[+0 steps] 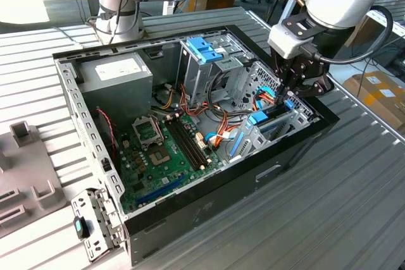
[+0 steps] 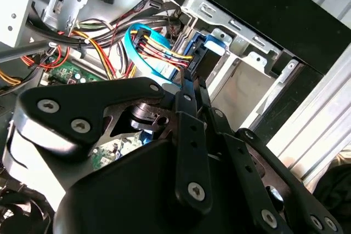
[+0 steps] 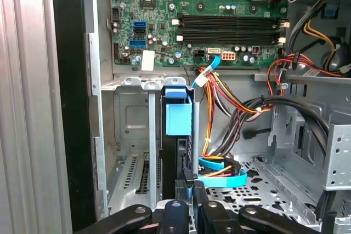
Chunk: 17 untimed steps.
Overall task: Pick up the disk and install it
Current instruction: 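Insert the second disk wire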
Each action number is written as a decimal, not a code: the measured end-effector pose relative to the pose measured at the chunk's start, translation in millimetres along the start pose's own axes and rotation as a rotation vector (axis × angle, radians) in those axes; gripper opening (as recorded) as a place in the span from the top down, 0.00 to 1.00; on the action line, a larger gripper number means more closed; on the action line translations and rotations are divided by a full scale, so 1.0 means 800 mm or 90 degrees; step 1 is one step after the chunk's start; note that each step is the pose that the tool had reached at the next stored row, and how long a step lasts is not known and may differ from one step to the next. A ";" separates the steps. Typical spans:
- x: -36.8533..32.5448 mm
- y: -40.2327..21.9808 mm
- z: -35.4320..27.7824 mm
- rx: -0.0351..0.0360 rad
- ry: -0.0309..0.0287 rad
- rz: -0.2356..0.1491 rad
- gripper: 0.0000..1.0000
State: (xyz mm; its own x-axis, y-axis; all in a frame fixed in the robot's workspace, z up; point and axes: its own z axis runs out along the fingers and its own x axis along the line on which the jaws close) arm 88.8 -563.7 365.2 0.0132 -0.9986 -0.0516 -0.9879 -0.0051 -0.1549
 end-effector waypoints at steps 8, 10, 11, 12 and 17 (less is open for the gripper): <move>-0.0016 0.0201 0.0002 0.0001 -0.0077 0.001 0.84; -0.0021 0.0203 0.0006 0.0002 -0.0117 0.002 0.84; -0.0021 0.0205 0.0006 0.0003 -0.0202 0.003 0.84; -0.0020 0.0206 0.0006 0.0006 -0.0402 0.006 0.84; -0.0019 0.0205 0.0008 0.0065 -0.0503 0.007 0.84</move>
State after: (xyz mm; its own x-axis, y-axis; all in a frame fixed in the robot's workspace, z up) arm 72.6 -562.2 362.1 0.0145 -0.9913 -0.1311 -0.9865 0.0073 -0.1639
